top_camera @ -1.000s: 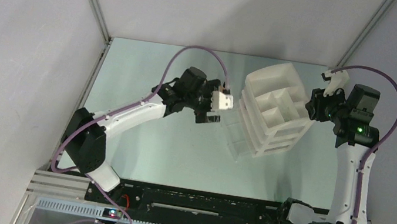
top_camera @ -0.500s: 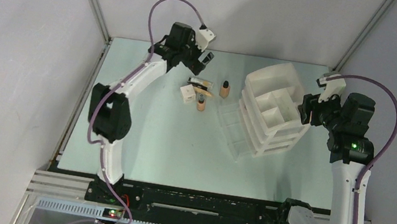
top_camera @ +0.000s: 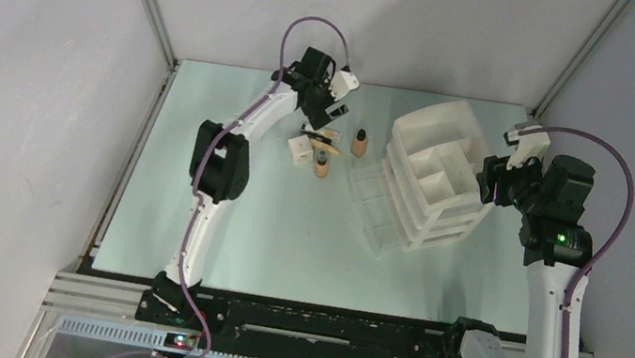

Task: Organize the makeup
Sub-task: Pick up the makeup from the center of the board.

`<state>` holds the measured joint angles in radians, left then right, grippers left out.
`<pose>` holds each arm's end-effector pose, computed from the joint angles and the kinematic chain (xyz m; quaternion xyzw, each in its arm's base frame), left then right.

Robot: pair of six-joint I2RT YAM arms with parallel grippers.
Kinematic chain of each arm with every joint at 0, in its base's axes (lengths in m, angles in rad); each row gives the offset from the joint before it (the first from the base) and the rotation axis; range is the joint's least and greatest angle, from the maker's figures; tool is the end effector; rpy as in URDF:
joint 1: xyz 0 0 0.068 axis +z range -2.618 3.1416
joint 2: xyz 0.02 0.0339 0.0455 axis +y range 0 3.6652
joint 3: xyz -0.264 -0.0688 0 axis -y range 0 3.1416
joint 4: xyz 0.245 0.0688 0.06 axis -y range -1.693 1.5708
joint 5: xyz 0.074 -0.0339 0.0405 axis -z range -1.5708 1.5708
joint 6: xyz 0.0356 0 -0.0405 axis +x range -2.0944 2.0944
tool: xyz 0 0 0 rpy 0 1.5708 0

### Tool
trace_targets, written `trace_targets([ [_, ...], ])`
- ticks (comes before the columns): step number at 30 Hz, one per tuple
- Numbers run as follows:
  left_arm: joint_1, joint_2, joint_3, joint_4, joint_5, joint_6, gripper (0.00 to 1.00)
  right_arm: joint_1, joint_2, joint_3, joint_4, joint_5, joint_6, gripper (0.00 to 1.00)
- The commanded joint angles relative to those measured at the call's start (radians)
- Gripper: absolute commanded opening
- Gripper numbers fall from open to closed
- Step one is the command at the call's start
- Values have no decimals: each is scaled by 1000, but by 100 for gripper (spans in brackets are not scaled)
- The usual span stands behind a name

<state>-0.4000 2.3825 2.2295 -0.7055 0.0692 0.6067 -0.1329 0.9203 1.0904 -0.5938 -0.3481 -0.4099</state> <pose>0.4912 -0.2104 0.2343 0.4624 0.8147 0.0037 0.3499 0.1893 -0.0131 0.3800 -0.2073 0.8064 -0.0031 0.5539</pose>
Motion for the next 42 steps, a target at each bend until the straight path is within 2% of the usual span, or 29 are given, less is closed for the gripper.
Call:
trace_targets([
  [1,-4,13,78,-31,0,153,93,6,-12,-3,40,11,-9,65],
  [10,-15,79,130,-103,55,284,93,5,-8,-16,44,18,-17,64],
  [42,-37,170,138,-106,-49,636,81,-4,-5,-26,40,18,-27,60],
])
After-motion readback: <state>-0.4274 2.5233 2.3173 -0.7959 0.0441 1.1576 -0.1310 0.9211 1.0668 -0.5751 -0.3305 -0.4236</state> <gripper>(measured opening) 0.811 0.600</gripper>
